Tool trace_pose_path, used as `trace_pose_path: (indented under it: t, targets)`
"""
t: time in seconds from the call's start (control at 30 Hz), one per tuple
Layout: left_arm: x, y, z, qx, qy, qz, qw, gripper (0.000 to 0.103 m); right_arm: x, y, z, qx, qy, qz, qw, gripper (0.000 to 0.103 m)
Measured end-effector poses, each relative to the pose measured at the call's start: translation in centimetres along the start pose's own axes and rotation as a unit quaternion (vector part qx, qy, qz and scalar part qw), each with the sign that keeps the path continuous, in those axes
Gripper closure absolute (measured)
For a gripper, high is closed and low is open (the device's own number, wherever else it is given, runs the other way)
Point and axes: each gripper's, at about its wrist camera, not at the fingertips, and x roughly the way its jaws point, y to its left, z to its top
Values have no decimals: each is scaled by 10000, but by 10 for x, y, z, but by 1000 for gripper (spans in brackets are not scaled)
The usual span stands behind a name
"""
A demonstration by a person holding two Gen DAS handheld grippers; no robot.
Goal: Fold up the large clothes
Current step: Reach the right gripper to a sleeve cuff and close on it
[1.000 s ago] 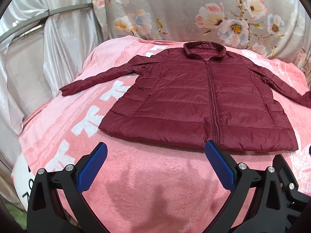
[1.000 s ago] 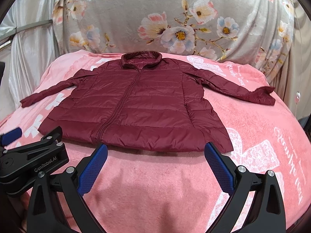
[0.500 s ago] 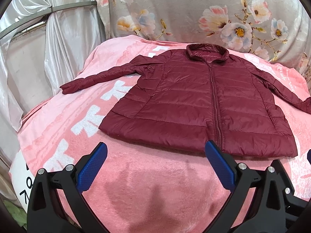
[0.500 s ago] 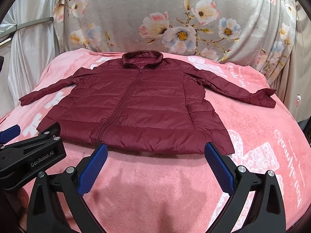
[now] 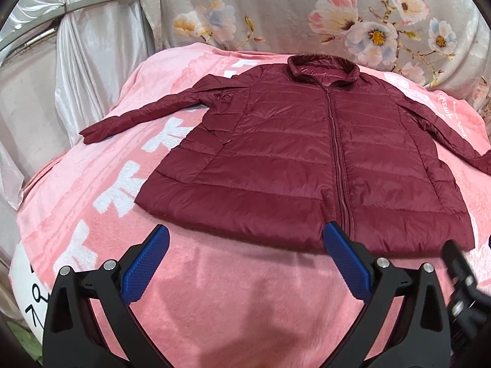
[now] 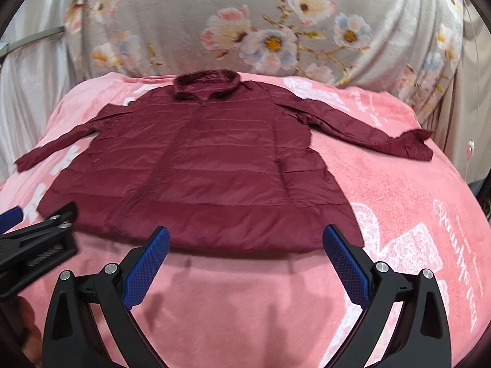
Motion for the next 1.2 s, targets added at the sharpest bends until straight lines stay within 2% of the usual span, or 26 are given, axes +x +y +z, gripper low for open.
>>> trace_pose_path:
  t: [0.07, 0.23, 0.33, 0.4, 0.5, 0.63, 0.73, 0.87, 0.9, 0.97, 1.0, 1.03, 1.1, 1.2]
  targets:
    - [8, 0, 7, -14, 1, 1, 10000, 5, 13, -24, 10, 255, 49, -70, 9996, 5]
    - [31, 0, 25, -18, 50, -7, 10000, 5, 54, -115, 48, 1027, 27, -646, 9926, 5]
    - [53, 1, 38, -17, 225, -173, 9996, 5, 80, -181, 72, 1707, 70, -853, 9816, 5]
    - [67, 1, 47, -65, 276, -125, 9995, 5, 99, -223, 88, 2142, 120, -1042, 9712, 5]
    - [82, 0, 61, -117, 252, -15, 9996, 5, 128, -262, 112, 2507, 152, -1342, 9586, 5]
    - [99, -2, 80, -201, 248, 22, 9995, 5, 160, -297, 143, 2837, 152, -1746, 9428, 5]
    - [112, -4, 91, -262, 257, 38, 9993, 5, 186, -310, 161, 2841, 252, -2147, 9341, 5]
    - [122, -5, 97, -291, 259, 70, 9992, 5, 212, -323, 169, 2858, 448, -2657, 9196, 8]
    - [124, -4, 98, -299, 267, 74, 9992, 5, 218, -327, 169, 2851, 468, -2747, 9171, 13]
    - [129, -3, 99, -293, 290, 92, 9991, 5, 222, -332, 166, 2813, 481, -2819, 9160, 30]
    - [132, -2, 99, -290, 304, 109, 9991, 5, 224, -335, 164, 2812, 474, -2768, 9176, 44]
    - [134, -1, 99, -289, 318, 125, 9990, 5, 227, -336, 164, 2820, 470, -2684, 9199, 68]
    - [140, 2, 98, -299, 356, 173, 9988, 5, 225, -335, 164, 2868, 402, -2518, 9234, 95]
    - [148, 10, 97, -361, 449, 221, 9981, 5, 206, -318, 179, 2798, -118, -2202, 9344, 97]
